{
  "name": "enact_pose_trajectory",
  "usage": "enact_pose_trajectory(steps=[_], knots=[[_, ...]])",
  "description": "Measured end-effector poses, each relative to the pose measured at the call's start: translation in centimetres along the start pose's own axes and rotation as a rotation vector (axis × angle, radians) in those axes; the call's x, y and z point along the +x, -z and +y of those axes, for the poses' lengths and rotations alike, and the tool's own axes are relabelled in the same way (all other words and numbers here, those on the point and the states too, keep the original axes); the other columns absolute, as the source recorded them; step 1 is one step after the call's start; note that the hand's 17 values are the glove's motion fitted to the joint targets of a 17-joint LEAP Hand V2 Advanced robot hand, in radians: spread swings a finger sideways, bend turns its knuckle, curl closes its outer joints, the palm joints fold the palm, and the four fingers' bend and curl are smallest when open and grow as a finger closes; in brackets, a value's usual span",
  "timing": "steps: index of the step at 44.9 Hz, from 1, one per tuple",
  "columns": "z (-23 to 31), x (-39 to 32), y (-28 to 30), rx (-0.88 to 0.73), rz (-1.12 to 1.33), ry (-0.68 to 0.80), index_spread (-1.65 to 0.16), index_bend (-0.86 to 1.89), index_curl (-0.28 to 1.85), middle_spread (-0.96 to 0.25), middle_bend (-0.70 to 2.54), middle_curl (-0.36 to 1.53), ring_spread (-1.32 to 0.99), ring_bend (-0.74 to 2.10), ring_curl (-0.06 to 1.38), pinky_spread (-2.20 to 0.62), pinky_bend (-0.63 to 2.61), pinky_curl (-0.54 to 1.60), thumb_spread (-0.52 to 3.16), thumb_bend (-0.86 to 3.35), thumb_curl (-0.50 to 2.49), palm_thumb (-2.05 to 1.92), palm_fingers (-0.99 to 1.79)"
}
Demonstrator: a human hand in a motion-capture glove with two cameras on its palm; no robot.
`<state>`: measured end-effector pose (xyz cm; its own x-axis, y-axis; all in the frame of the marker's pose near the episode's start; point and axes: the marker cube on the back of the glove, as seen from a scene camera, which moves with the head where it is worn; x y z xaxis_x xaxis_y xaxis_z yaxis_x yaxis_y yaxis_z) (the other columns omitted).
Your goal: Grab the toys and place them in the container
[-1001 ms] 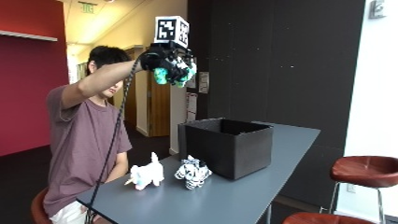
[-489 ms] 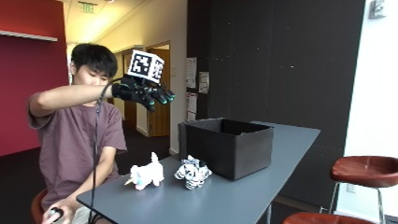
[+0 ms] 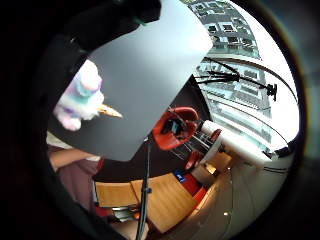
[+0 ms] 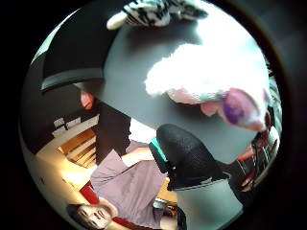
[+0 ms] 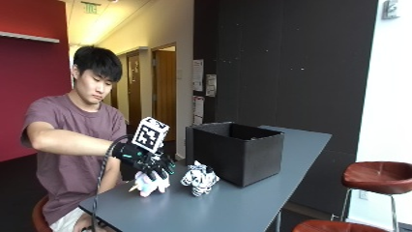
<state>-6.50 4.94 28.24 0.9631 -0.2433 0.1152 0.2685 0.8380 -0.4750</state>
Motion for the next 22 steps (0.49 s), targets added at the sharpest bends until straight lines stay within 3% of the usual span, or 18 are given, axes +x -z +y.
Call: enact_pose_trajectory(steps=[11,22], knots=[[-2.9,0.3,-5.0,0.048,0.053,-0.004,-0.11,0.06,0.12,0.05,0.18,0.28,0.01,0.44,0.38,0.03,0.86,0.34,1.18,-0.02,0.33,0.02,-0.16],[-4.4,-0.2,-6.4,0.152,0.056,0.013,-0.17,0.16,0.16,-0.06,0.28,0.34,-0.07,0.55,0.41,0.0,0.84,0.34,1.1,-0.02,0.34,0.0,0.06]])
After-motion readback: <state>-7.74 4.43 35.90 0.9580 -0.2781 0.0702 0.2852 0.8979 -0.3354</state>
